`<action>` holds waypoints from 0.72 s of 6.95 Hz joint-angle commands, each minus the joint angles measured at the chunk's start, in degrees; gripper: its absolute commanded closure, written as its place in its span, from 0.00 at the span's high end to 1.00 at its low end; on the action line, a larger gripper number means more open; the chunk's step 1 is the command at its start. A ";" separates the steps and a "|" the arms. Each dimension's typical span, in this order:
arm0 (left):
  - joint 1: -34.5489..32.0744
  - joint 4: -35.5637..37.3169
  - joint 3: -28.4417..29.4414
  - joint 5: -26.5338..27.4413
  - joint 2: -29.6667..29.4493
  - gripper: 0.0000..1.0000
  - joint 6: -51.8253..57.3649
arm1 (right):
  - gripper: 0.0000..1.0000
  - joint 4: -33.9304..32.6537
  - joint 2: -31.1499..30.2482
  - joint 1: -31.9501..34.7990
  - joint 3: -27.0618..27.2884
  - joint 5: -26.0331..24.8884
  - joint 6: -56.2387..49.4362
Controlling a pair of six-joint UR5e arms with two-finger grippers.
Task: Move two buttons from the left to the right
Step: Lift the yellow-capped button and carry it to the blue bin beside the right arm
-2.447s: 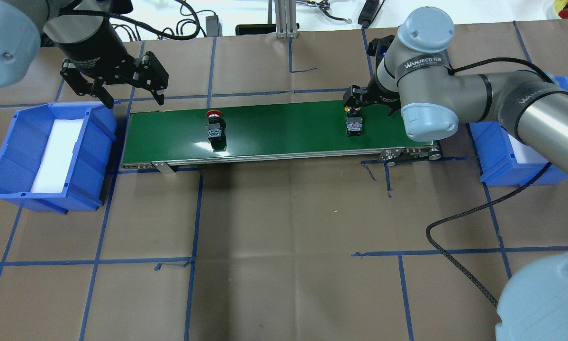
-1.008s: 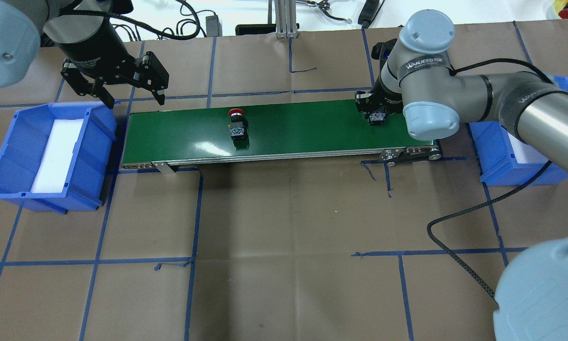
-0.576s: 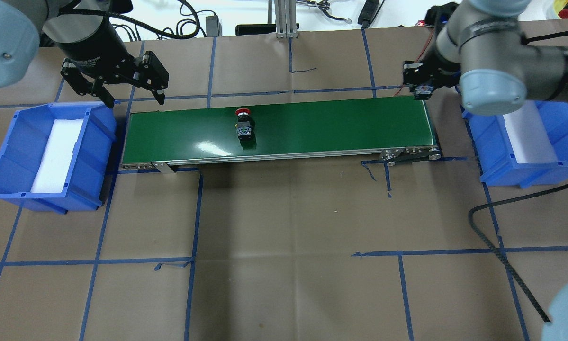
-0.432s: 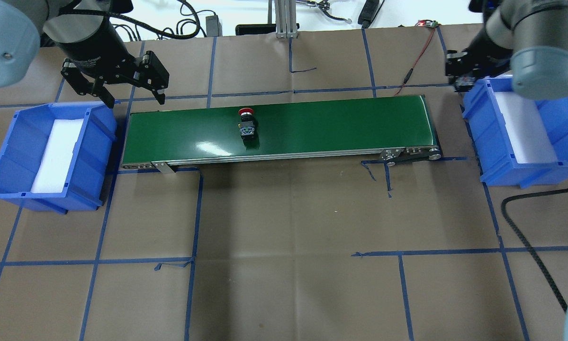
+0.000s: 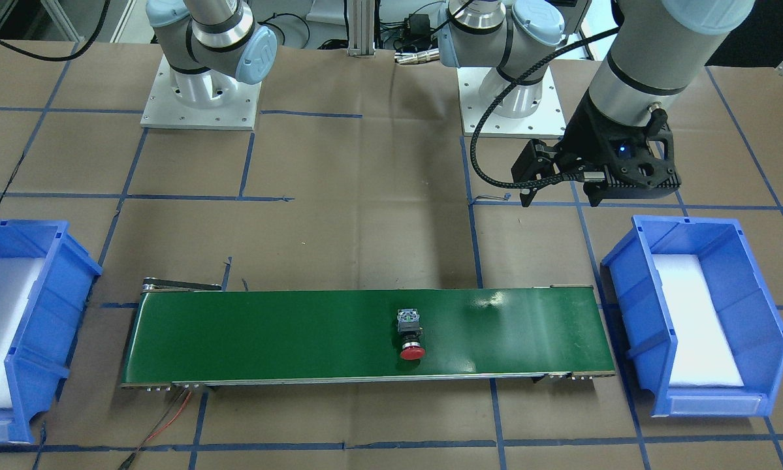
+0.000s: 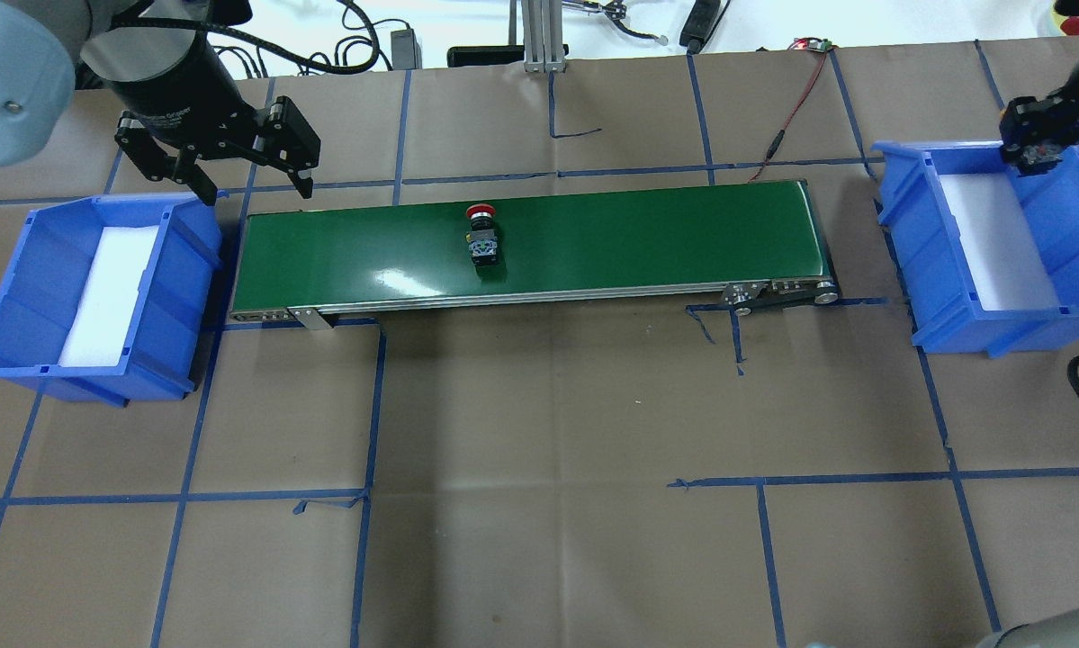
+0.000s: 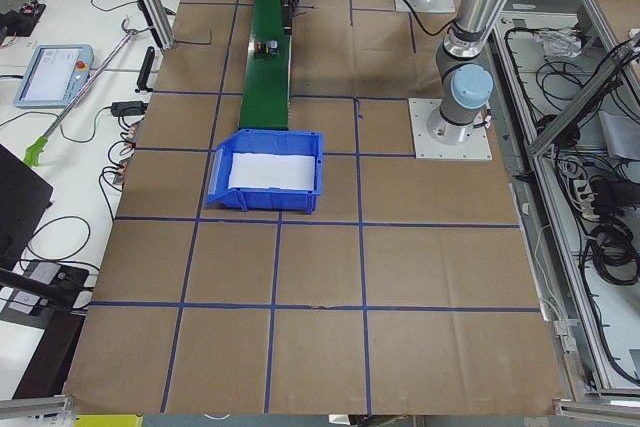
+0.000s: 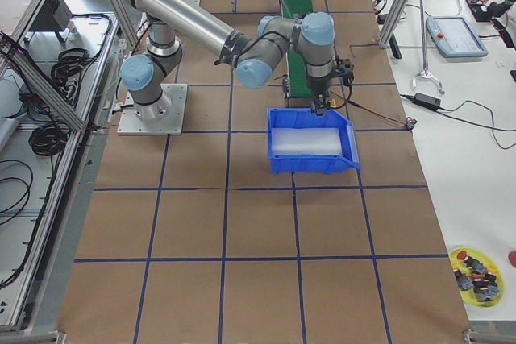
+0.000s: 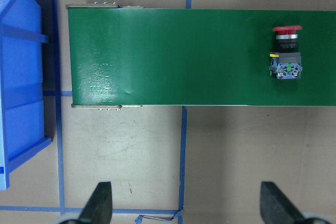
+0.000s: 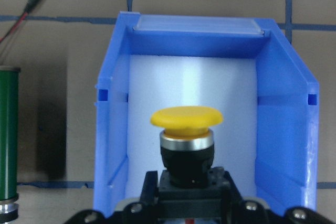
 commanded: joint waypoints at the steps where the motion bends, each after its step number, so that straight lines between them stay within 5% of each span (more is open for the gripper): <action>1: 0.01 0.00 0.07 0.00 0.00 0.99 0.00 | 0.05 -9.05 1.44 -3.05 7.47 2.78 -2.89; 5: -0.07 0.00 0.07 0.00 0.00 0.99 0.00 | 0.05 -15.88 4.25 -4.55 14.71 2.71 -3.15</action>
